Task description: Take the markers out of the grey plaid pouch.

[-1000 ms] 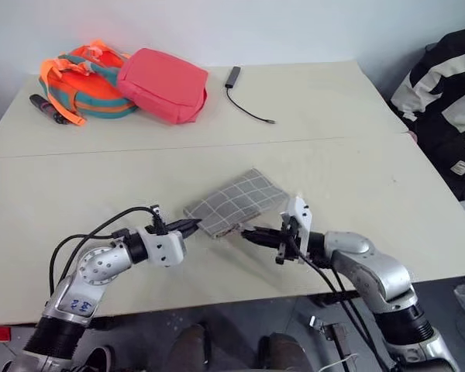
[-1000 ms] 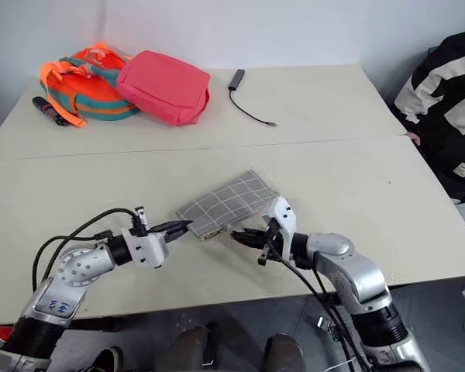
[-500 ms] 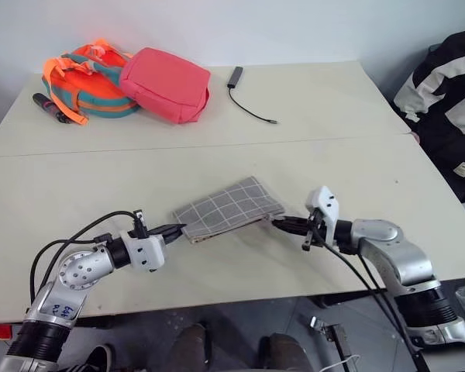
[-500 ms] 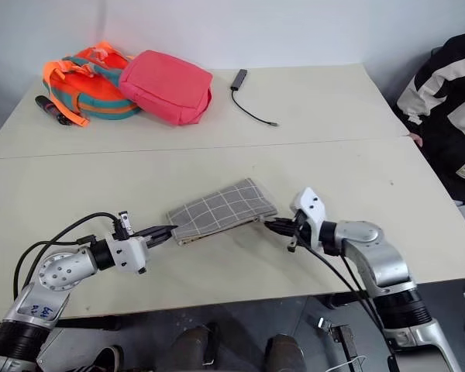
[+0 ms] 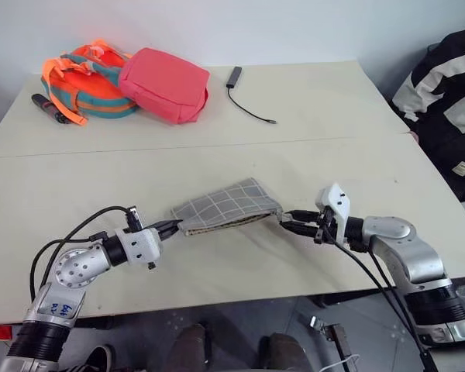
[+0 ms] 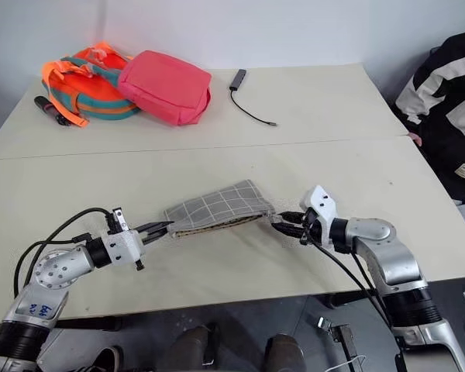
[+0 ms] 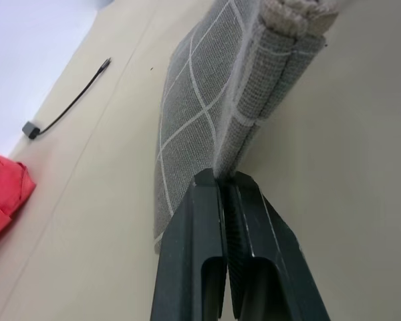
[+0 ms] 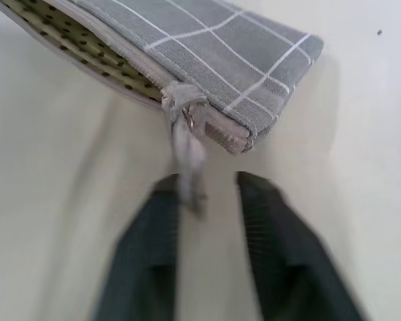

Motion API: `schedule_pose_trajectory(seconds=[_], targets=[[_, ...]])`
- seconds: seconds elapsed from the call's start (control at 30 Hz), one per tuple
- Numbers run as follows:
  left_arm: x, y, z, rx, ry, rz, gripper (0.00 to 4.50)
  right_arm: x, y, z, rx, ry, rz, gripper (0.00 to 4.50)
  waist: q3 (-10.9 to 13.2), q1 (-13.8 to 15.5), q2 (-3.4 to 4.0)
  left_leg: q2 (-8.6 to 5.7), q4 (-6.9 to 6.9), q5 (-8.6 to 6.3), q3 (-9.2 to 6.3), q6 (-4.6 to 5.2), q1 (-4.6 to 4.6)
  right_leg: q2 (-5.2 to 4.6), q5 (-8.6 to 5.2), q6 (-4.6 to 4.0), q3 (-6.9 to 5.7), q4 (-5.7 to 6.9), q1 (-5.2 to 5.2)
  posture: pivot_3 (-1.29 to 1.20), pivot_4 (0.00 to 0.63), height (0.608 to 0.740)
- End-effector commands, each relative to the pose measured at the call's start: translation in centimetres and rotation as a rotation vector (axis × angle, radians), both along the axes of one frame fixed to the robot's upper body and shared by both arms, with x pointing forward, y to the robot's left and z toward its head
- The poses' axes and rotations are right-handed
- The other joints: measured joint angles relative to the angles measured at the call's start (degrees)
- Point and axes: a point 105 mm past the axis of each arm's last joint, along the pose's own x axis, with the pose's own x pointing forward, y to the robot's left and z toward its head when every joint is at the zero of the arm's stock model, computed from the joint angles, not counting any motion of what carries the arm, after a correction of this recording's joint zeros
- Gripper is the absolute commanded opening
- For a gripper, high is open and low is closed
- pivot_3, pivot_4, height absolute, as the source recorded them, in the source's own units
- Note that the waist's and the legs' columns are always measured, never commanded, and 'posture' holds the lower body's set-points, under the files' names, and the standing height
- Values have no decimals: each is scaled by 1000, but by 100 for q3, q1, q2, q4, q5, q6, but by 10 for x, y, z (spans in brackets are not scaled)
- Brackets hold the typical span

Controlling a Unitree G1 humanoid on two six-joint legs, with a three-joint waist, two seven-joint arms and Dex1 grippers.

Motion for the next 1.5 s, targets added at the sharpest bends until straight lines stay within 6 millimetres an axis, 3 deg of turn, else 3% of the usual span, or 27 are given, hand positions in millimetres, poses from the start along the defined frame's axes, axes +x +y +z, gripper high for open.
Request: schedule_pose_trajectory(seconds=[0.03, 0.1, 0.17, 0.27, 0.4, 0.47, 0.53, 0.63, 1.03, 1.4, 1.5], targets=[[2, -4, 21, -61, -35, -11, 0, -2, -6, 26, -8, -97, 15, 2045, 0, 2, 0, 0, 0, 0, 0, 0, 0, 0, 0, 0, 0, -1, 0, 0, 150, 740], [3, -4, 24, -69, -19, -8, 0, 4, -18, 48, 7, -152, -23, 2045, 4, 6, 3, 0, 2, 0, 0, 0, -1, 0, 0, 0, 0, -3, 2, 0, 150, 740], [5, -3, 27, -75, -17, -1, 0, 6, -27, 59, -11, -190, -43, 2045, 8, 9, 10, -3, 6, 0, 0, 1, -2, -1, 1, 2, 1, -4, 3, 0, 150, 740], [9, -2, 32, -101, -10, 16, 0, 5, -28, 83, 2, -271, -35, 2045, 8, 12, 10, -1, 6, 0, -1, 1, -1, 0, 2, 3, 0, -6, 5, 0, 150, 740], [15, -8, 34, -140, 30, 20, 0, -7, 16, 107, 55, -373, 93, 2045, 12, -21, 14, 3, 4, -1, 1, 0, -1, 3, 2, 3, 0, -6, 4, 0, 150, 740], [19, -10, 34, -131, 29, 29, 0, -13, 39, 108, 92, -386, 136, 1662, 12, -25, 14, 12, 5, -2, 2, -4, 1, 10, 2, 2, 0, -6, 4, 0, 150, 740], [20, -12, 34, -132, 28, 31, 0, -16, 50, 107, 112, -382, 152, 1159, 12, -6, 14, 14, 5, -3, 2, -6, 1, 11, 2, 1, -1, -5, 4, 0, 150, 740], [20, -18, 37, -157, 29, 23, 0, -18, 65, 93, 41, -420, 181, 36, 14, 32, 11, 3, 7, -5, 2, 0, -3, 4, 4, 4, -1, -5, 5, 0, 150, 740], [15, -27, 41, -158, 26, -3, 0, -4, 74, 60, -175, -534, 206, 10, 14, 3, 10, -3, 15, -7, 2, 6, -9, 2, 8, 12, 0, -10, 4, 0, 150, 740], [8, -42, 40, -184, 60, -71, 0, 9, 78, 53, -309, -637, 185, 10, 14, 1, 10, -3, 16, -6, 2, 5, -9, 2, 8, 12, 1, -10, 4, 0, 150, 740], [8, -43, 41, -190, 62, -73, 0, 11, 79, 53, -316, -642, 178, 594, 14, 1, 10, -2, 16, -6, 2, 5, -8, 4, 8, 12, 0, -9, 4, 0, 150, 740]])
